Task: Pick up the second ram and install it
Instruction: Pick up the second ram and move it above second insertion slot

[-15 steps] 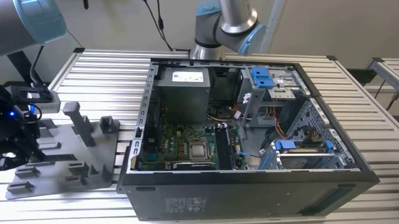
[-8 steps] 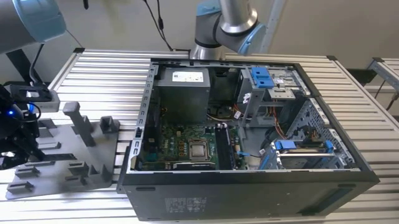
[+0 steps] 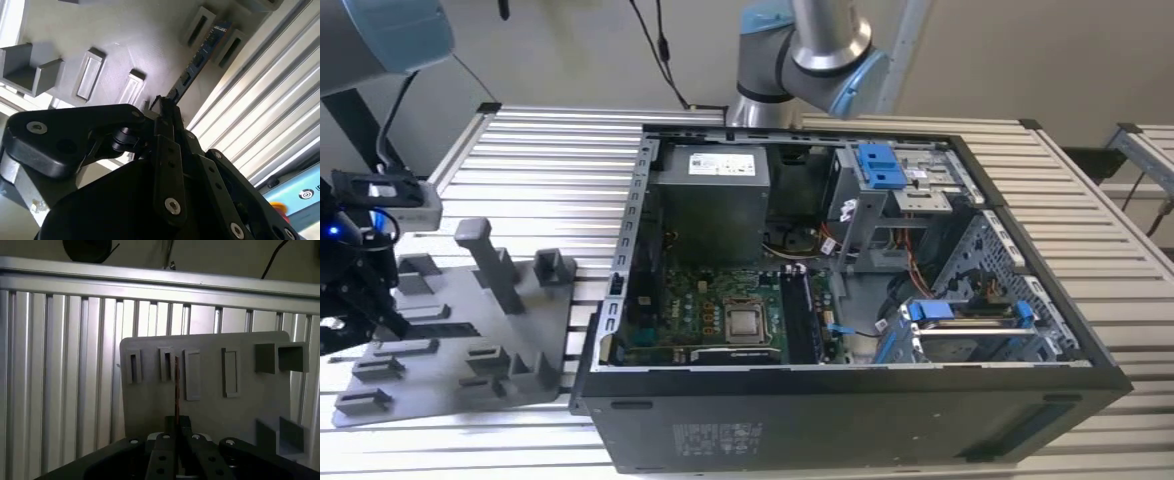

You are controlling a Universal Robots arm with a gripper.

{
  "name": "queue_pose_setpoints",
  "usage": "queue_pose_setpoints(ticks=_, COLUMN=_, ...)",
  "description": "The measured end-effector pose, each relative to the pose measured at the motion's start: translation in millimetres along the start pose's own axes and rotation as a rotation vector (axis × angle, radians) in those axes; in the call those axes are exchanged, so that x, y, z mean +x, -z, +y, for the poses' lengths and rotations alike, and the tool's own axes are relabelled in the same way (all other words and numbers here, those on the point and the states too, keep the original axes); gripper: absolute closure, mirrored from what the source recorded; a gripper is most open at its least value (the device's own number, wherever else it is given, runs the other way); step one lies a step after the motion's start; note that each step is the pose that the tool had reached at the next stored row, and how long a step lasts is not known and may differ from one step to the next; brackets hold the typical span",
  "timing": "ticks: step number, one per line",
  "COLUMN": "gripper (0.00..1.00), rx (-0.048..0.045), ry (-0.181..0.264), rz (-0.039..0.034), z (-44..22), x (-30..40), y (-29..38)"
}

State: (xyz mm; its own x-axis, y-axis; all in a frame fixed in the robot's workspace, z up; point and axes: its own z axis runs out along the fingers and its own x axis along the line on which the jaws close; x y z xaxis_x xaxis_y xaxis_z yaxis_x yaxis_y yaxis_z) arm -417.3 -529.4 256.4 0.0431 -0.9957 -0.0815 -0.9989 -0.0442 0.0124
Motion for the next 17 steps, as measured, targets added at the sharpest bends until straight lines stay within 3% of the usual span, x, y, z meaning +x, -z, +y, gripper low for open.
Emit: queue_pose_setpoints(ticks=17, gripper=0.86, rx=0.0002, ry=-0.002, rz=0.0, z=0.2, x=-1.5, y=17.8)
